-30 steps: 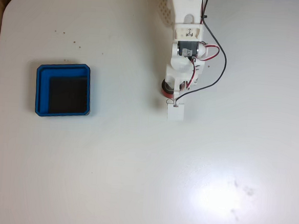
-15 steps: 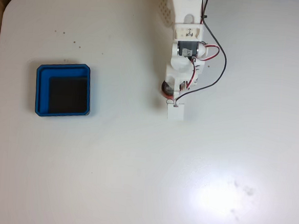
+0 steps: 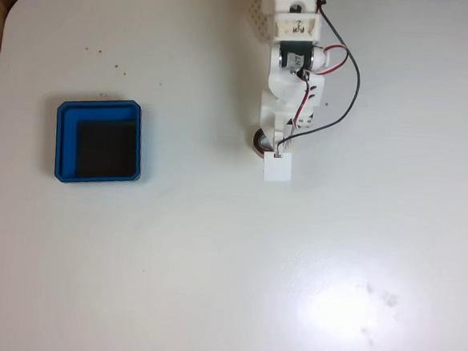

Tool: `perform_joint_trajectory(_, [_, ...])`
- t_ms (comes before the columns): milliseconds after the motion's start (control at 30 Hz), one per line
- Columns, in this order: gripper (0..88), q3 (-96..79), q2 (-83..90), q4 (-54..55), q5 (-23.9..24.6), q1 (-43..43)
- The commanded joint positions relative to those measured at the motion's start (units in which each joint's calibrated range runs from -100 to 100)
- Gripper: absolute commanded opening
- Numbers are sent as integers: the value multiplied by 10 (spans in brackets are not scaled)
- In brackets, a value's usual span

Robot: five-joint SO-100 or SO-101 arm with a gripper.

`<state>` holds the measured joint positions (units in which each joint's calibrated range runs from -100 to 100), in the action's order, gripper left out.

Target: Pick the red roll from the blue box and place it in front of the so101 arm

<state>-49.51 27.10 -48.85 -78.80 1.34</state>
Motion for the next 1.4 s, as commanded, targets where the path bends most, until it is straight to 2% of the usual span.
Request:
perform_joint_trajectory(0, [85, 0, 58, 7, -1, 9])
perform_joint_trajectory(267, [85, -15, 211, 7, -3, 8])
perform_joint_trajectory(567, [85, -155, 459, 15, -3, 7])
perform_joint_trajectory(767, [86, -212, 543, 20, -2, 3])
perform_joint_trajectory(1167, [94, -376, 573, 263, -3, 0])
perform_joint_trajectory(1367, [94, -425, 620, 280, -4, -1])
